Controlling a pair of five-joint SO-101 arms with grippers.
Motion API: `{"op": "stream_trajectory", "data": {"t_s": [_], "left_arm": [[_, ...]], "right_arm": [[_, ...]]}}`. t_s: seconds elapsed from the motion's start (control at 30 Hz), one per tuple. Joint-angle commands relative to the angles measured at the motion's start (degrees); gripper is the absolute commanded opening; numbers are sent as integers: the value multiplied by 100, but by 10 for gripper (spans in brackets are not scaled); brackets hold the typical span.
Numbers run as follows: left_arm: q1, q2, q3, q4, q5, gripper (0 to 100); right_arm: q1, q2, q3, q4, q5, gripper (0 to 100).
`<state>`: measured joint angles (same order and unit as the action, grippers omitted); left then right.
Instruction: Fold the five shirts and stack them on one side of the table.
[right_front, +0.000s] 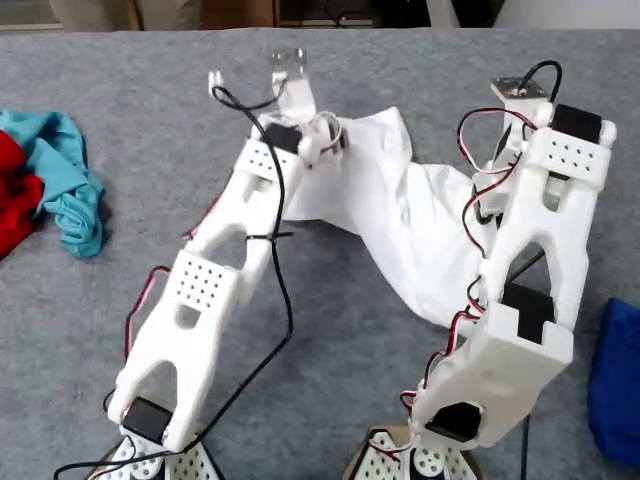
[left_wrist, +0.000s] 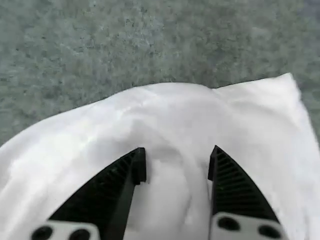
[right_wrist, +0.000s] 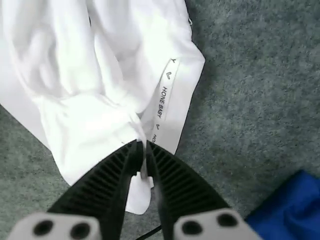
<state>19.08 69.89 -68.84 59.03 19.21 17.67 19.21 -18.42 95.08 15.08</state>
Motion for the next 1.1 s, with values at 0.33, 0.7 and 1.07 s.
{"op": "stream_trajectory", "data": {"t_s": [0.33,0.7,1.07], "left_arm": [[26,804,-2488,2127,-1292,22],[-141,637,-2690,3771,-1160,19],[-299,-681,-2418,4185,-1143,19]], "right_arm": [[66,-13,-171,-70,53,5],[48,-13,-171,-35,62,5],[-286,-13,66,0,158,5]]}}
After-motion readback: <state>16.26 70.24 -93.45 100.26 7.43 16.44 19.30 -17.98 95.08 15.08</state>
